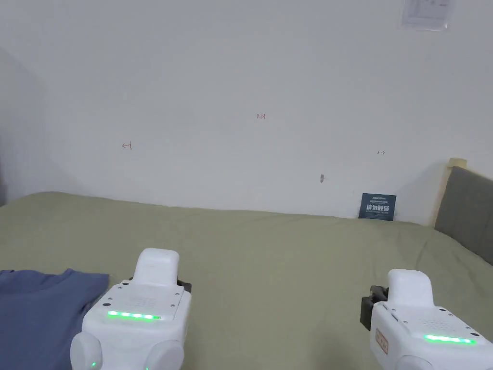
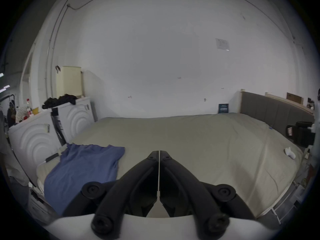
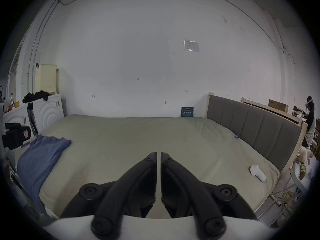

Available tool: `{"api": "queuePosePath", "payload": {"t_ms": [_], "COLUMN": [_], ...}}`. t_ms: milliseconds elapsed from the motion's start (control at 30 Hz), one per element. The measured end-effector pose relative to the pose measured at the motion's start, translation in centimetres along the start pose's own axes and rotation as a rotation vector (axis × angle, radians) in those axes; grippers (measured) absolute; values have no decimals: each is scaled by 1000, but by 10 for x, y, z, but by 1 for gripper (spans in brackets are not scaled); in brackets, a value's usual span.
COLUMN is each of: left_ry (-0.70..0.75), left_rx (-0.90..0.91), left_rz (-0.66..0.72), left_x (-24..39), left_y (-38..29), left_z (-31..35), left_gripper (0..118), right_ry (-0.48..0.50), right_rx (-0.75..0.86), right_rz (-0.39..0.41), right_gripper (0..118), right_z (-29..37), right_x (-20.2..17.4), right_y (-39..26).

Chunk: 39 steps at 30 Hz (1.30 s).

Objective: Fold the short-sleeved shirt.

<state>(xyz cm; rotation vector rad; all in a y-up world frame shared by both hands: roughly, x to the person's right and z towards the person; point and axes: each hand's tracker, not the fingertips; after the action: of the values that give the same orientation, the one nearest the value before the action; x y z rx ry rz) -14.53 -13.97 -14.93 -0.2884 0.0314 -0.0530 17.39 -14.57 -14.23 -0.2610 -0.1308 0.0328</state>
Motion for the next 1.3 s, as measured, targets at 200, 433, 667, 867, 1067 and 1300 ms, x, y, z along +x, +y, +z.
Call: {"api": "queuePosePath", "payload": {"t_ms": [200,433,667,867,1067,1300], "left_ry": [72,238,466,639,689,636], "left_rx": [-24,-17,-40,-45,-57,-73], "left_rz": [23,64,116,203,222,197], "left_x": [-17,-77,-150,-193,-207,-204], "left_y": [-6,-19,-40,-60,-68,-68], "left_z": [12,48,109,164,181,162], "left_gripper": [0,0,0,0,1,1], "right_ry": [76,259,536,723,776,760], "right_rx": [-14,7,-19,-30,-37,-47], "right_rz": [4,51,100,148,160,162], "right_gripper": [6,6,6,6,6,6], "right_z": [4,4,13,38,46,36], "right_x": [-20,-95,-205,-270,-291,-283], "right_y": [3,15,6,-5,-11,-8]}}
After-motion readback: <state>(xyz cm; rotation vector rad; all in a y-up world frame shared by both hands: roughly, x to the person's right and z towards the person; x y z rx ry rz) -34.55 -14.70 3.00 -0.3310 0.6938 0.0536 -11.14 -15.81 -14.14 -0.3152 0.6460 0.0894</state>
